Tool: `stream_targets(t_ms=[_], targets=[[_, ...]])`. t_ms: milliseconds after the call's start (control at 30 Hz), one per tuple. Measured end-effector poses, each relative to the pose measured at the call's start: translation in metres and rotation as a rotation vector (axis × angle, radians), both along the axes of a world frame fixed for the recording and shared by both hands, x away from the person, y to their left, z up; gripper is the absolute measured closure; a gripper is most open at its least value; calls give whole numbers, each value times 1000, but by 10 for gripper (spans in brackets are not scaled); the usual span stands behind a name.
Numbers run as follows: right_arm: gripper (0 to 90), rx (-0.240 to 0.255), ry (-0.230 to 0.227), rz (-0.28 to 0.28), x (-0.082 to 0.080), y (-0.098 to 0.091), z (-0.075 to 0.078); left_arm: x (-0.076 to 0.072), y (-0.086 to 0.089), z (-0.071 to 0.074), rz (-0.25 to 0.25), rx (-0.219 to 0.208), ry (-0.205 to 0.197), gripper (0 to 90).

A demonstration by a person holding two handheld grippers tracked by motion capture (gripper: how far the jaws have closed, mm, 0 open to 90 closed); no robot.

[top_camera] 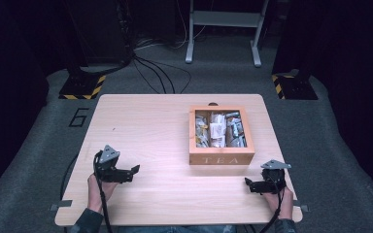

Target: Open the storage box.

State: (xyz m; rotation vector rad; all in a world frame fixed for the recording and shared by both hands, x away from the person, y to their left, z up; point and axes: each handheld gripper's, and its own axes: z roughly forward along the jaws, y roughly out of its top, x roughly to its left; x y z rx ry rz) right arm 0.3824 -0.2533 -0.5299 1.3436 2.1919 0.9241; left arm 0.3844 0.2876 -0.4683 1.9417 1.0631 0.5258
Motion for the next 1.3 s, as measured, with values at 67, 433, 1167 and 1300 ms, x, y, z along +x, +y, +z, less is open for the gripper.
stream_targets(t_ms=[67,433,1167,1300], targets=[[2,0,0,0,0,0,0,2,-5,2,-17,4,-10,22],[5,-1,-4,0,0,0,0,16,-41,8,-116,16,-15,28],[12,5,-2,-4,0,0,0,41,-111,3,-229,6,11,24],[15,2,1,2,0,0,0,46,-124,1,-249,-3,21,24]])
